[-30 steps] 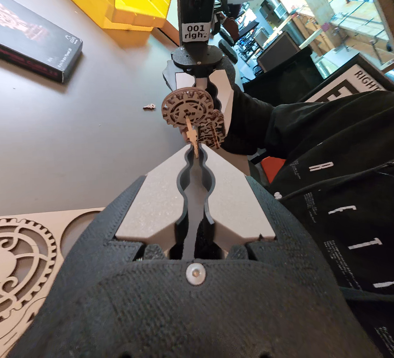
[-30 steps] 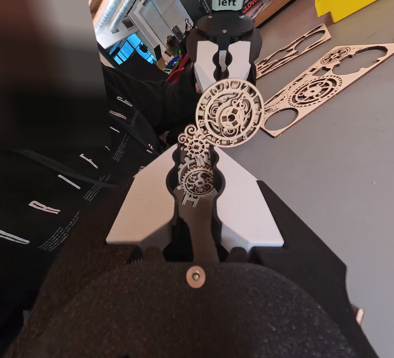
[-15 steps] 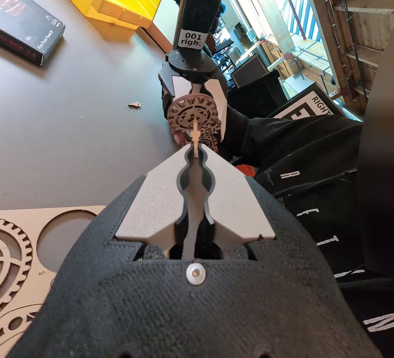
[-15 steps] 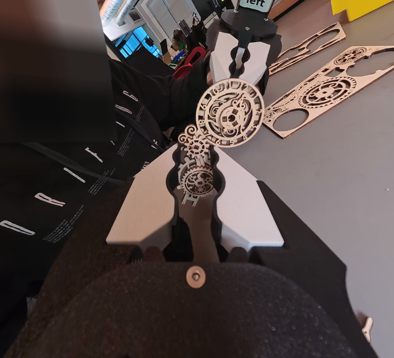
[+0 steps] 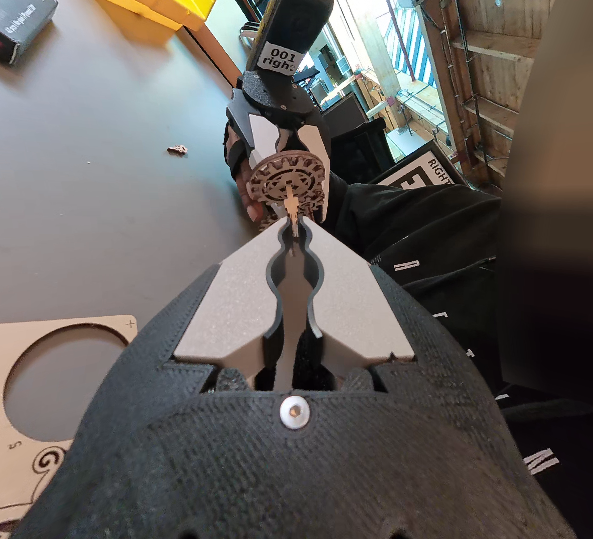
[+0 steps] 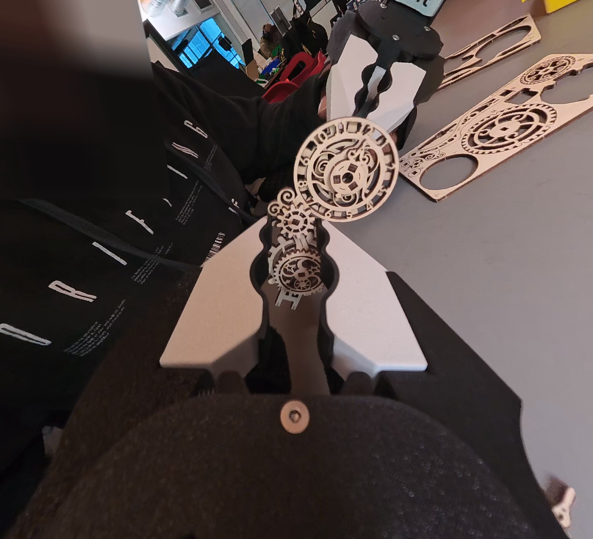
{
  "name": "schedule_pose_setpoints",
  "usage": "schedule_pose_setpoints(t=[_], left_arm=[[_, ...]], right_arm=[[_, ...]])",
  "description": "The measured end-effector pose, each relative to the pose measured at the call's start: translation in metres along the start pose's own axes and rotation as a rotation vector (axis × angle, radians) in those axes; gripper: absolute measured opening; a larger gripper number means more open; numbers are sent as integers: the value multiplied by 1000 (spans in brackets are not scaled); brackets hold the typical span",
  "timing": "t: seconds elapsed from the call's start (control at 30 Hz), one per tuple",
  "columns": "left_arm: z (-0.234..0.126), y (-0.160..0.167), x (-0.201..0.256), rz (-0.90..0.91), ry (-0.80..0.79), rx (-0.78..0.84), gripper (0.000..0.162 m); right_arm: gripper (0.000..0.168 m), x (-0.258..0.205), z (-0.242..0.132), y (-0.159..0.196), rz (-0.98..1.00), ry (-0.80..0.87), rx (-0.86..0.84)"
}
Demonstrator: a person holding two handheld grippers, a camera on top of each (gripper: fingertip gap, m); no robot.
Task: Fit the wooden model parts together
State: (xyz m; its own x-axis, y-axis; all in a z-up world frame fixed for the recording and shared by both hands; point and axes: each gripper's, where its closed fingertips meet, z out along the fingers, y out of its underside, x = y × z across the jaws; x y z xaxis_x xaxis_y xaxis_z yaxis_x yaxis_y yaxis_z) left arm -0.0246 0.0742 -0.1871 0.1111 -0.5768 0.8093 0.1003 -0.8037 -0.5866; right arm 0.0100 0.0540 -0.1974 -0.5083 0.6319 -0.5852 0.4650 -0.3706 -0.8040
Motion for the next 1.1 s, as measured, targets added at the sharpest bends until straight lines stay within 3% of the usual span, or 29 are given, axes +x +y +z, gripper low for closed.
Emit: schedule_pose_setpoints(t=[0.4, 0.7, 1.1], left_arm=[[-1, 10, 3, 62, 66, -61, 2], [-3, 13, 18, 97, 207, -65, 2], [4, 2, 18, 121, 183, 30, 0]], right_arm=[[25, -4, 11, 9, -75, 87, -115], [25, -7, 17, 11, -210, 192, -203], [25, -9, 25, 7, -209, 172, -157]])
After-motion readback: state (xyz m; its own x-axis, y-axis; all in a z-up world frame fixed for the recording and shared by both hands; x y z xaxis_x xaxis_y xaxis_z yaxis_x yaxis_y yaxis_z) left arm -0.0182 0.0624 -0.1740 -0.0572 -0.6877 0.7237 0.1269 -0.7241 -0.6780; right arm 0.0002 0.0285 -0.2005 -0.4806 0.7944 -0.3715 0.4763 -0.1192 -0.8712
